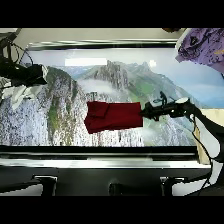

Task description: Fold the clothes and pants, and hang the long-sleeved shirts on hangers.

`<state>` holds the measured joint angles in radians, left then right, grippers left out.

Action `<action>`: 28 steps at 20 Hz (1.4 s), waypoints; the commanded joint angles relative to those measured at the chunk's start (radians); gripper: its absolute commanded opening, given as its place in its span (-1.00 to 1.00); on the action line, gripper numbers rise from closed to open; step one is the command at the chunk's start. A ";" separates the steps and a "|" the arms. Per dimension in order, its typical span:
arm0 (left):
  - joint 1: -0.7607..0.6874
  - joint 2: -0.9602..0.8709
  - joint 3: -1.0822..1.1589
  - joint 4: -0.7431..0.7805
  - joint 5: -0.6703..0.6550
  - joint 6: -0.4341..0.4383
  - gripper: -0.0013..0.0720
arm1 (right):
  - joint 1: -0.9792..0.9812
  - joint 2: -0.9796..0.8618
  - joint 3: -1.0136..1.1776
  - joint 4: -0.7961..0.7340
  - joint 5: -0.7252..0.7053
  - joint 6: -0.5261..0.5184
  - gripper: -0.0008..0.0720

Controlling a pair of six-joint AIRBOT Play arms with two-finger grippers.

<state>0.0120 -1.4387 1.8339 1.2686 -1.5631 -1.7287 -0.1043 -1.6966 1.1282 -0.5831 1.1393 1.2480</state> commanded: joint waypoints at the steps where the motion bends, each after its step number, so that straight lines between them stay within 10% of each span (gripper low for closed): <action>1: 0.001 0.000 0.000 0.000 0.000 0.000 -0.91 | 0.002 0.007 0.196 -0.096 0.032 0.129 -0.91; 12: 0.001 0.000 0.000 0.000 0.001 0.000 -0.91 | -0.080 0.003 0.823 -0.596 -0.021 0.745 -0.91; 28: 0.001 0.000 0.000 0.000 0.000 0.000 -0.91 | -0.580 0.039 0.893 -0.666 0.164 1.017 -0.91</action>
<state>0.0120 -1.4387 1.8339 1.2686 -1.5623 -1.7287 -0.6308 -1.6688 2.0193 -1.1740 1.2034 2.1986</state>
